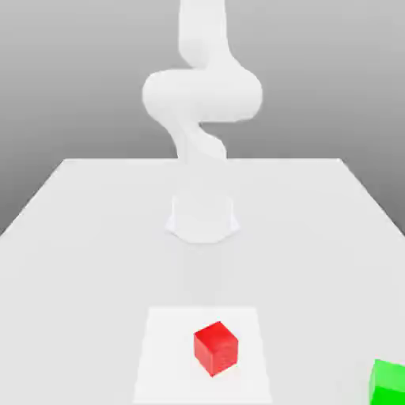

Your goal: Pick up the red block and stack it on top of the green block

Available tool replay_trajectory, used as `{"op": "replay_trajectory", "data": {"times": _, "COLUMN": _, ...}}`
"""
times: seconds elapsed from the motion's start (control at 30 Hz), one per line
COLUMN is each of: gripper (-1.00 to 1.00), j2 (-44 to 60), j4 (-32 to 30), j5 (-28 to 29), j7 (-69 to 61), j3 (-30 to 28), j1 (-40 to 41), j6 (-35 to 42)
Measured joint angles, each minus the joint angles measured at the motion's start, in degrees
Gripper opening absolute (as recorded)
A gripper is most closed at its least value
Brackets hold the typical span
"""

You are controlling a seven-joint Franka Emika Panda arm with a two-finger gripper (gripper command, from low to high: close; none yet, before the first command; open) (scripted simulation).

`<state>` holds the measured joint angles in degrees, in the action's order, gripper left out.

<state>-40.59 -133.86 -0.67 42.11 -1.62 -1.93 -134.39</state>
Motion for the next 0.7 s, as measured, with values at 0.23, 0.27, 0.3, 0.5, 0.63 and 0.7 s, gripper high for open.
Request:
{"op": "replay_trajectory", "data": {"times": 0.23, "gripper": 0.0, "j2": 15.0, "j4": -5.9, "j5": -2.2, "j7": -10.8, "j3": -3.8, "j1": -4.8, "j6": -7.4}}
{"op": "replay_trajectory", "data": {"times": 0.27, "gripper": 0.0, "j2": 17.1, "j4": -6.7, "j5": -2.6, "j7": -12.4, "j3": -4.0, "j1": -5.2, "j6": -8.4}}
{"op": "replay_trajectory", "data": {"times": 0.3, "gripper": 0.0, "j2": 19.2, "j4": -7.5, "j5": -2.9, "j7": -13.9, "j3": -4.4, "j1": -5.7, "j6": -9.4}}
{"op": "replay_trajectory", "data": {"times": 0.5, "gripper": 0.0, "j2": 31.7, "j4": -12.5, "j5": -4.1, "j7": -22.5, "j3": -5.5, "j1": -7.9, "j6": -15.7}}
{"op": "replay_trajectory", "data": {"times": 0.63, "gripper": 0.0, "j2": 39.8, "j4": -15.8, "j5": -3.3, "j7": -27.0, "j3": -5.4, "j1": -8.5, "j6": -19.9}}
{"op": "replay_trajectory", "data": {"times": 0.7, "gripper": 0.0, "j2": 43.8, "j4": -17.5, "j5": -1.9, "j7": -28.6, "j3": -5.5, "j1": -8.5, "j6": -22.0}}
